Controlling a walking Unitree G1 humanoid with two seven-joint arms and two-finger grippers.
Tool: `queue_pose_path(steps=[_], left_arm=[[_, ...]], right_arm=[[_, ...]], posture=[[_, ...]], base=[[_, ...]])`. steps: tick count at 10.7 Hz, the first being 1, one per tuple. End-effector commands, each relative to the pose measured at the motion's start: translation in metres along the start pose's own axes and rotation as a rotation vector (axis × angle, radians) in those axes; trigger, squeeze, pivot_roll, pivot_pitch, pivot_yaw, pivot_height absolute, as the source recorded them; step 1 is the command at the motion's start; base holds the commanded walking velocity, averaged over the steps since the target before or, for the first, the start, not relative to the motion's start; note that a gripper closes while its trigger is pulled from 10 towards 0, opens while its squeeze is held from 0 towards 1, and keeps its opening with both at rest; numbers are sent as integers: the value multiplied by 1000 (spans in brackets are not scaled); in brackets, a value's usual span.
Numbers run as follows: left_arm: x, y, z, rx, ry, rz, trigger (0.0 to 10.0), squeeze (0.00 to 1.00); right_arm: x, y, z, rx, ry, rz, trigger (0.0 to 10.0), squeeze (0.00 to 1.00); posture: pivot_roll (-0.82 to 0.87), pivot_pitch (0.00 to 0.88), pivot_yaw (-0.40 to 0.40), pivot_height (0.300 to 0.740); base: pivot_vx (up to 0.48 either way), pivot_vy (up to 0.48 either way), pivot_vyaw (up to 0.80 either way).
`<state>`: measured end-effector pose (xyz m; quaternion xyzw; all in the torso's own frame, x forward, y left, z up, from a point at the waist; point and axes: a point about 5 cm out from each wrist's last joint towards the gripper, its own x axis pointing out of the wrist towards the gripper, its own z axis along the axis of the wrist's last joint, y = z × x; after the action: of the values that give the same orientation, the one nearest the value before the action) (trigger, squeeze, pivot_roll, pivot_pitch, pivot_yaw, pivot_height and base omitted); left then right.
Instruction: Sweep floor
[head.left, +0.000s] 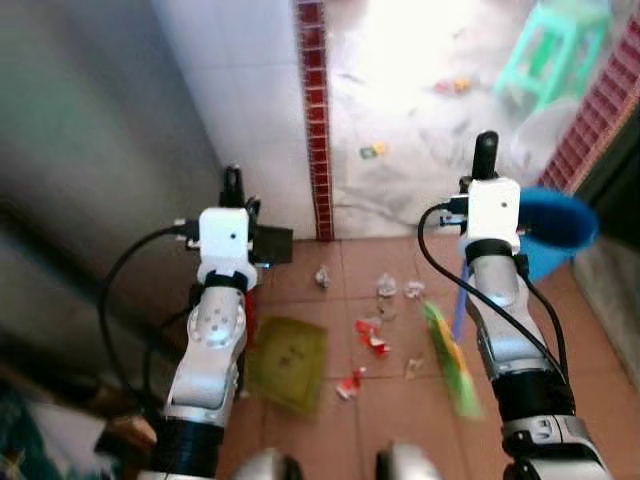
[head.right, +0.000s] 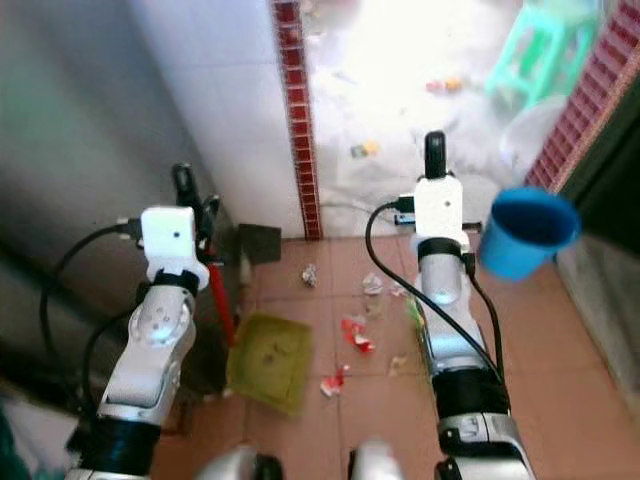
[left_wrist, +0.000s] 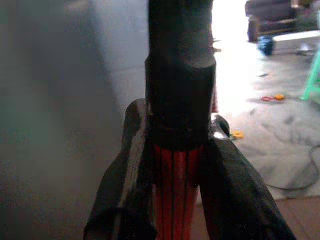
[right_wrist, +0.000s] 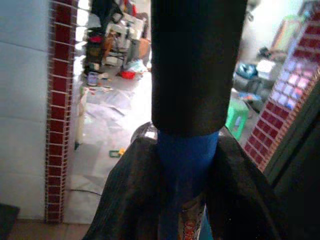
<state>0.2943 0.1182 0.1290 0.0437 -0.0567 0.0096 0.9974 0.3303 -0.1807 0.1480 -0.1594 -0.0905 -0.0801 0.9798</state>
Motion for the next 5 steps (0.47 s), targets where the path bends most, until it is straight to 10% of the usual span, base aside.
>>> queue_pose_path(steps=[1,5], left_arm=[[4,7,4,42,-42,30,10000,0],[7,-1,-18,50,28,31,10000,0]], right_arm=[[3,3,11,2,-48,12,10000,0],[4,4,11,9,-42,25,10000,0]], posture=[[-120,60,67,740],[-130,62,59,740]], base=[[0,0,0],[0,0,0]])
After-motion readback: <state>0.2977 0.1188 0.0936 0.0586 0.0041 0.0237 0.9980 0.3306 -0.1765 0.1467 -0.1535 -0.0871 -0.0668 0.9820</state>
